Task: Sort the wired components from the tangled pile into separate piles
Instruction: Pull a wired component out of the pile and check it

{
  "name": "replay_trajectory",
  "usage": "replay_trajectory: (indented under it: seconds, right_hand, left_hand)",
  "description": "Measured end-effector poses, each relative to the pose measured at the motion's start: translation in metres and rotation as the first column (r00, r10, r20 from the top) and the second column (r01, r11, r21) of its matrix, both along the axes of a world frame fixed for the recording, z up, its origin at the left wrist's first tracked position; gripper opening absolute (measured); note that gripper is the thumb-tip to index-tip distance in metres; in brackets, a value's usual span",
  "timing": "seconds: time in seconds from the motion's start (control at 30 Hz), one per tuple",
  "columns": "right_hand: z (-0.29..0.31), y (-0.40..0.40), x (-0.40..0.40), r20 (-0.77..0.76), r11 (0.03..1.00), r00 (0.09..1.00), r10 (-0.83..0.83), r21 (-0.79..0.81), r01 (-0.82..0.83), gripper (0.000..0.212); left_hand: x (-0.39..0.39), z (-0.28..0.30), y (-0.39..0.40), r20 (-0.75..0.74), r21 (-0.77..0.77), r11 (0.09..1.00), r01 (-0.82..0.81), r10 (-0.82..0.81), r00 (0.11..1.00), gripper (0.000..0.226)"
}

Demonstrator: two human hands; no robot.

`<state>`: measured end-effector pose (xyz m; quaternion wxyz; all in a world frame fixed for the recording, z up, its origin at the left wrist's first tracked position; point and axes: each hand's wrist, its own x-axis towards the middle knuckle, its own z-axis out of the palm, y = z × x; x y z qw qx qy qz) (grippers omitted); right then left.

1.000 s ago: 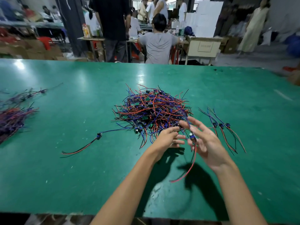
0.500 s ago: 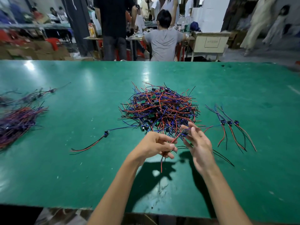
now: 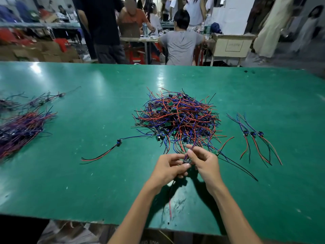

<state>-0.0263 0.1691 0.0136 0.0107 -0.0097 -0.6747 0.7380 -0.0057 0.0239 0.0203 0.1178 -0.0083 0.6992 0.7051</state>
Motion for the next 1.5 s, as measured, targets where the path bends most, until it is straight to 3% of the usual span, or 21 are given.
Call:
replay_trajectory:
  seconds: [0.1,0.23,0.33,0.47,0.6,0.73,1.1,1.33,1.43,1.5]
  right_hand:
    - [-0.008,0.001,0.003,-0.001,0.999,0.999,-0.052,-0.015,0.052,0.011]
    - [-0.008,0.002,0.007,0.017,0.999,0.999,-0.032,-0.038,0.033,0.024]
    - [-0.010,0.004,0.008,-0.003,0.999,1.000,0.024,-0.025,-0.024,0.016]
    - [-0.018,-0.001,0.012,-0.057,0.989,0.996,0.069,0.131,-0.061,0.017]
    - [-0.020,-0.011,0.006,-0.019,0.988,1.000,-0.023,0.153,0.026,0.021]
    - [-0.017,-0.011,-0.003,0.040,0.983,0.996,-0.076,0.170,0.068,0.024]
    - [0.011,-0.011,-0.036,0.225,0.969,0.944,-0.242,0.006,0.247,0.024]
    - [0.012,-0.006,-0.046,0.312,0.957,0.913,-0.265,-0.031,0.288,0.022]
    - [0.010,0.001,-0.043,0.294,0.978,0.941,-0.169,-0.064,0.196,0.022]
    - [0.009,0.007,-0.038,0.241,0.988,0.964,-0.113,-0.080,0.135,0.024]
  left_hand:
    - [0.005,-0.007,-0.002,-0.003,-0.005,1.000,0.015,-0.015,1.000,0.042]
    - [0.006,-0.010,-0.003,0.028,0.127,0.992,-0.011,0.007,1.000,0.024]
    - [0.006,-0.012,0.001,0.043,0.177,0.980,-0.087,0.080,0.996,0.021]
    - [0.007,-0.015,0.007,0.021,0.132,0.979,-0.157,0.156,0.988,0.021]
    - [0.005,-0.015,0.010,0.038,-0.003,0.988,-0.154,0.154,0.987,0.026]
    - [0.001,-0.012,0.010,0.024,-0.043,0.994,-0.101,0.102,0.994,0.025]
    - [0.006,-0.010,0.008,0.016,-0.060,0.998,0.000,0.000,1.000,0.018]
    - [0.008,-0.008,0.004,0.028,-0.072,0.997,0.033,-0.031,0.999,0.017]
    - [0.012,-0.008,0.000,0.058,0.003,1.000,0.027,-0.027,0.998,0.016]
    - [0.012,-0.006,-0.004,0.069,0.139,0.990,-0.034,0.025,0.997,0.015]
